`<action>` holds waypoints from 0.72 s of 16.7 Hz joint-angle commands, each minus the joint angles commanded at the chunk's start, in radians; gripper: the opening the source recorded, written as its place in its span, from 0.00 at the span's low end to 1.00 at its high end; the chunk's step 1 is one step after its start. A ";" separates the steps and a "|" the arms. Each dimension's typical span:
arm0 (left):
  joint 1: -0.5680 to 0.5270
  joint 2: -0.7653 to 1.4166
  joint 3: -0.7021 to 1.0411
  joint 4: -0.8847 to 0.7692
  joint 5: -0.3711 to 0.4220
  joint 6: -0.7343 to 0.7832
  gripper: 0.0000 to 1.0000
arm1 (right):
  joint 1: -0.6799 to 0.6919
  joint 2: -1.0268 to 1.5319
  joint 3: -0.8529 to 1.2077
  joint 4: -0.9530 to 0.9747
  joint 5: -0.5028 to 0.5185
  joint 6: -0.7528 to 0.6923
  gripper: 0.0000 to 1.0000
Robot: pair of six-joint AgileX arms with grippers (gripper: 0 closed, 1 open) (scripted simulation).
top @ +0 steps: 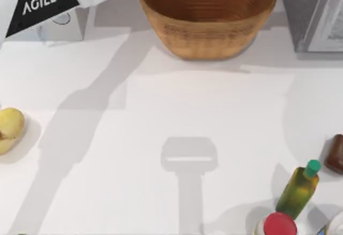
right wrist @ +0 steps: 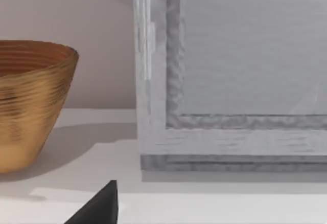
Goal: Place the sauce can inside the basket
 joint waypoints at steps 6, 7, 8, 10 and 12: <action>-0.017 0.102 0.107 -0.008 -0.016 -0.005 0.00 | 0.000 0.000 0.000 0.000 0.000 0.000 1.00; -0.021 0.121 0.129 -0.009 -0.019 -0.006 0.00 | 0.000 0.000 0.000 0.000 0.000 0.000 1.00; -0.024 0.140 0.152 -0.010 -0.021 -0.007 0.00 | 0.000 0.000 0.000 0.000 0.000 0.000 1.00; -0.029 0.165 0.178 -0.012 -0.026 -0.009 0.00 | 0.000 0.000 0.000 0.000 0.000 0.000 1.00; -0.029 0.165 0.178 -0.012 -0.026 -0.009 0.00 | 0.000 0.000 0.000 0.000 0.000 0.000 1.00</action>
